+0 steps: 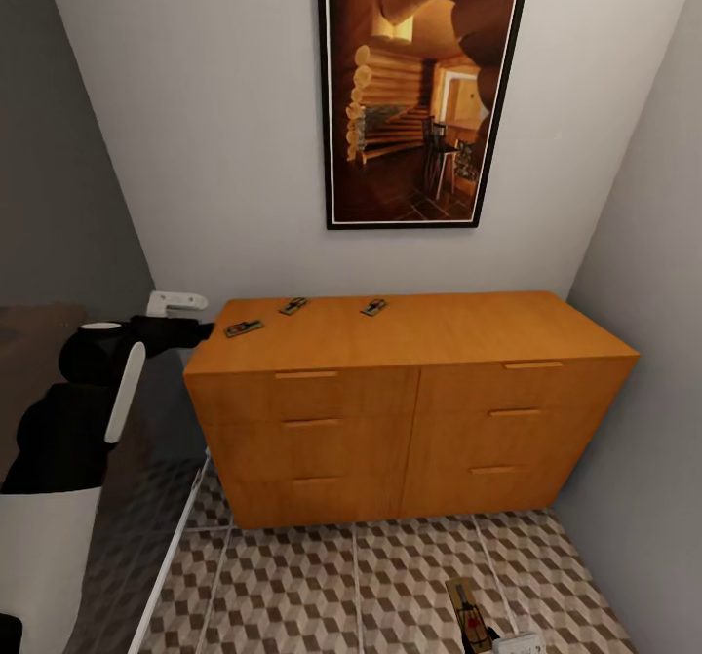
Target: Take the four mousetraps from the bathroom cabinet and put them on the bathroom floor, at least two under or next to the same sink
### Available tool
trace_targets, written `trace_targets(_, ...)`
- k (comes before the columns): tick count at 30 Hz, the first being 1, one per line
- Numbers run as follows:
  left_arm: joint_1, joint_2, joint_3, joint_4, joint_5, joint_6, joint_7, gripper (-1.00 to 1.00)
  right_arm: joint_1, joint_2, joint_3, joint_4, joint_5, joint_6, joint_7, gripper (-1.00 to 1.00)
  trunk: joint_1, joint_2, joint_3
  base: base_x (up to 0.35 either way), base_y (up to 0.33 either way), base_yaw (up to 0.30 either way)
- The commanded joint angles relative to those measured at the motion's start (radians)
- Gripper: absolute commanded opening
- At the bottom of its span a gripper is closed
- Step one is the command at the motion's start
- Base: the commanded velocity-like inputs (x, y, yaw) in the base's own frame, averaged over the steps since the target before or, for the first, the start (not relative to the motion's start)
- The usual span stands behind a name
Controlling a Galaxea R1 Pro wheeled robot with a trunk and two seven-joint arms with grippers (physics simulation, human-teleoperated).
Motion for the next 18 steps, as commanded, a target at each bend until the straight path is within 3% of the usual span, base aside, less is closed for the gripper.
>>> trace_targets(1, -0.001, 0.021, 0.000, -0.001, 0.001, 0.003, -0.051, 1.00, -0.001, 0.000, 0.000, 0.001, 0.004, -0.003, 0.000, -1.00, 0.000, -0.001, -0.001, 0.000, 0.000, 0.000)
trace_targets(7, -0.001, 0.166, 0.001, -0.010, -0.003, -0.006, -0.338, 1.00, -0.001, 0.000, 0.000, 0.001, 0.003, -0.002, 0.000, -1.00, 0.000, -0.001, -0.001, 0.000, 0.000, 0.000)
trace_targets(12, -0.001, 0.261, 0.001, -0.029, -0.006, -0.035, -0.482, 1.00, -0.001, 0.000, 0.000, 0.001, 0.003, 0.008, 0.001, -1.00, 0.000, -0.001, -0.001, 0.000, 0.000, 0.000)
trace_targets(15, -0.001, 0.293, 0.001, -0.031, -0.007, -0.056, -0.563, 1.00, -0.001, 0.000, 0.000, 0.001, 0.004, 0.032, 0.003, -1.00, 0.000, -0.001, -0.001, 0.000, 0.000, 0.000)
trace_targets(18, -0.001, 0.304, 0.001, -0.031, -0.008, -0.075, -0.612, 1.00, -0.001, 0.000, 0.000, 0.001, 0.004, 0.038, 0.003, -1.00, 0.000, -0.001, -0.001, 0.000, 0.000, 0.000)
